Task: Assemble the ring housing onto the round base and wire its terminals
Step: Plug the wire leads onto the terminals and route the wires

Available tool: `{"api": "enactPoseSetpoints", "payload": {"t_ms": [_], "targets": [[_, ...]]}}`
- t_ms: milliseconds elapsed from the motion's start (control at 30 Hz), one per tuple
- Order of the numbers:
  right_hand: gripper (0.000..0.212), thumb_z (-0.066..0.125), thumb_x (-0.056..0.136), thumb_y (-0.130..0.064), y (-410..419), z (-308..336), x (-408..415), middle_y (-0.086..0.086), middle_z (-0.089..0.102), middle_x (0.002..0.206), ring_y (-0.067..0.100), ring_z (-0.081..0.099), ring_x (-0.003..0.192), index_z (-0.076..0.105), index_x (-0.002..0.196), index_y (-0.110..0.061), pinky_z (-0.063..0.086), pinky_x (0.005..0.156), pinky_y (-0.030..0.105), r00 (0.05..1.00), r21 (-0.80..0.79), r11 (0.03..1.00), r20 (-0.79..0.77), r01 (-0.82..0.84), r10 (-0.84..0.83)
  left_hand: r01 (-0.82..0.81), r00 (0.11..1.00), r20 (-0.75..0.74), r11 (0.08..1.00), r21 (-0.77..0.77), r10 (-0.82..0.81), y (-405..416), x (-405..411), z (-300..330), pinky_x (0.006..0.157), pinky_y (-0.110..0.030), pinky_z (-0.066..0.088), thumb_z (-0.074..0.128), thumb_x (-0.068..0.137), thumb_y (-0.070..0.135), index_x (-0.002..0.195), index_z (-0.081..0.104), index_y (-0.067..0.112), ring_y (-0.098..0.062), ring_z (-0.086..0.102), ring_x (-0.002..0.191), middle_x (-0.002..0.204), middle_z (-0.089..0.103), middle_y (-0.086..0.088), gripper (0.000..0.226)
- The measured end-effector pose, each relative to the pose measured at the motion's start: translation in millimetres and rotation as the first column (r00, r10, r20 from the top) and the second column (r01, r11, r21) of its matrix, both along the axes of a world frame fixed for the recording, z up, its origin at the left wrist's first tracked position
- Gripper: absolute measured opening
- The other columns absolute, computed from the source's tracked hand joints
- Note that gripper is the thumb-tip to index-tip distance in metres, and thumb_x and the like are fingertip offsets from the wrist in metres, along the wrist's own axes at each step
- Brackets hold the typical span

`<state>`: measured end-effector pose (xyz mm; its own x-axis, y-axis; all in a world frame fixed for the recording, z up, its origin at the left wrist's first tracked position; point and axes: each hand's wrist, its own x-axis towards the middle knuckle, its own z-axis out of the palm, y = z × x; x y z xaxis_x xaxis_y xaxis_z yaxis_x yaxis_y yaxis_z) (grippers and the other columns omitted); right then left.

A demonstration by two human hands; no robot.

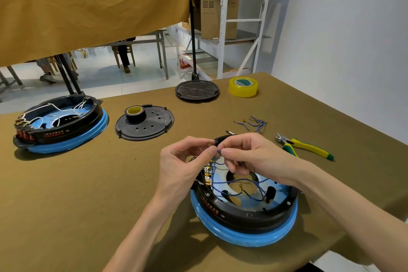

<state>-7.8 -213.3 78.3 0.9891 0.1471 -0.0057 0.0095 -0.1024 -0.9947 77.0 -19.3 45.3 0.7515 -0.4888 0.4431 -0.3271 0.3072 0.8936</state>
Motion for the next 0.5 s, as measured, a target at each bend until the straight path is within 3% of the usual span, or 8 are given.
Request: {"api": "enactPoseSetpoints", "payload": {"t_ms": [167,367,500], "targets": [[0.025,0.058,0.104,-0.018,-0.6,0.7,-1.4,0.009,0.064,0.074,0.015,0.046,0.056,0.066,0.118,0.001,0.039,0.051,0.021,0.999,0.019,1.0,-0.03,-0.013,0.014,-0.002,1.0,0.026,1.0,0.007,0.002,-0.4,1.8,-2.3,0.074,-0.027,0.056,0.082,0.082,0.023,0.098,0.082,0.016,-0.023,0.068,0.08,0.087,0.075,-0.006,0.017],[0.013,0.062,0.102,-0.015,2.7,3.4,-3.2,0.013,0.068,0.074,0.017,0.046,0.051,0.067,0.109,-0.005,0.034,0.048,0.024,0.997,-0.09,0.994,0.029,0.069,-0.066,-0.017,0.999,0.05,0.998,0.067,0.014,0.7,1.5,-5.7,0.08,-0.047,0.056,0.076,0.088,0.019,0.101,0.082,0.013,-0.034,0.069,0.089,0.092,0.077,-0.007,0.016],[0.008,0.061,0.102,-0.01,6.9,2.3,-4.9,0.008,0.068,0.073,0.015,0.051,0.058,0.066,0.105,-0.004,0.044,0.058,0.024,0.991,-0.209,0.97,0.076,0.125,-0.111,-0.035,0.997,0.07,0.99,0.134,0.026,0.8,1.9,-8.1,0.08,-0.037,0.058,0.074,0.091,0.014,0.097,0.082,0.014,-0.023,0.071,0.089,0.091,0.077,-0.003,0.009]]}}
